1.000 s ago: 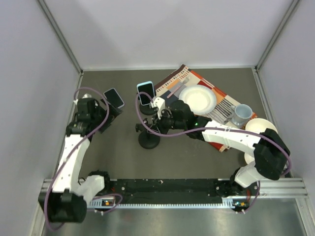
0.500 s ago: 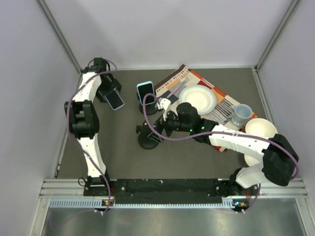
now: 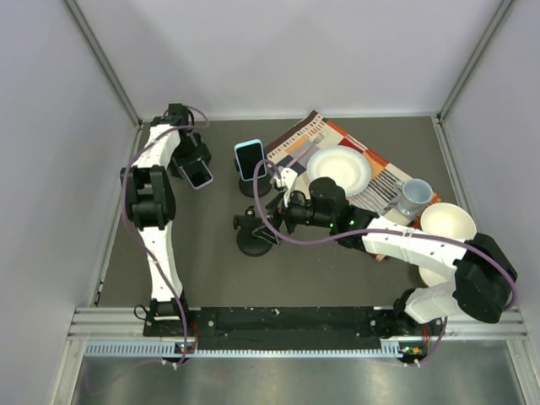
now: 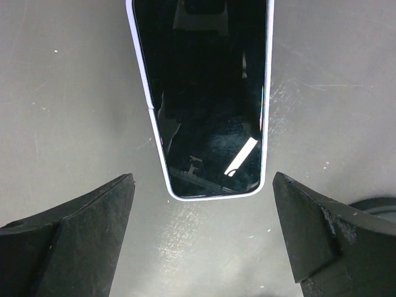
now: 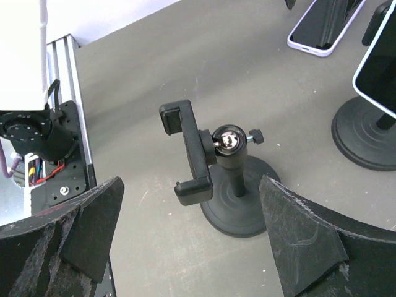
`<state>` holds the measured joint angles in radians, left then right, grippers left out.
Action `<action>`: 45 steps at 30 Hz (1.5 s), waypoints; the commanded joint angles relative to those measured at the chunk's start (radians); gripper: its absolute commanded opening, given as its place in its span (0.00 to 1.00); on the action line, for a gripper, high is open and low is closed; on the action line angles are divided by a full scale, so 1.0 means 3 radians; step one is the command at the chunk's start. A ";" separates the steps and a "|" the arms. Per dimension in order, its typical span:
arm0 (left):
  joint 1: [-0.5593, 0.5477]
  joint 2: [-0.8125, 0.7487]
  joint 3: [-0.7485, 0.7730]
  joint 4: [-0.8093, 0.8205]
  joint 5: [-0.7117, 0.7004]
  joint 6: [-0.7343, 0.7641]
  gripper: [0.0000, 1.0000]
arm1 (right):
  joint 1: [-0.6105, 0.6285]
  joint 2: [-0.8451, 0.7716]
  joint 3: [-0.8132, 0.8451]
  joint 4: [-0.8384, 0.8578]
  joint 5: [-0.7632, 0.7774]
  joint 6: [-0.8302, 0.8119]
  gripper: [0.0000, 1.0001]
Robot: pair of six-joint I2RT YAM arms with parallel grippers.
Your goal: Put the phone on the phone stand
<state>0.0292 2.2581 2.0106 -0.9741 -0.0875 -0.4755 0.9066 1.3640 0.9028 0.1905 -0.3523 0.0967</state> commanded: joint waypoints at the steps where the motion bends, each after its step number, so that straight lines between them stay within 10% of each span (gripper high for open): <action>1: 0.0000 0.0081 -0.0054 0.0102 0.0005 0.0041 0.99 | -0.0020 -0.0180 -0.0028 0.0224 -0.0073 0.0020 0.90; 19: -0.0010 0.0393 -0.0060 -0.0081 -0.0106 -0.0255 0.93 | -0.0020 -0.0211 -0.0079 0.0260 -0.0038 -0.0015 0.90; 23: -0.0005 0.0419 -0.0055 -0.0199 -0.0235 -0.0297 0.76 | -0.0020 -0.0216 -0.0054 0.0209 0.0029 -0.0036 0.90; 27: -0.0005 0.0332 -0.0106 -0.0240 -0.0281 -0.0276 0.31 | -0.0020 -0.0211 0.0007 0.0040 0.0365 -0.0021 0.92; 31: 0.0000 -0.0081 -0.0696 -0.0006 -0.0250 -0.0276 0.00 | -0.0020 -0.0221 0.0059 -0.0072 0.0494 0.0010 0.94; 45: -0.0056 -0.2050 -0.3243 0.0838 0.0204 -0.0751 0.00 | -0.0020 -0.0415 -0.0013 -0.0114 0.0653 -0.0036 0.94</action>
<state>0.0216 1.7531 1.1595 -0.8082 -0.0719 -0.6415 0.9066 1.2804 0.8772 0.1463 -0.1761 0.0967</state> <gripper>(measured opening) 0.755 0.939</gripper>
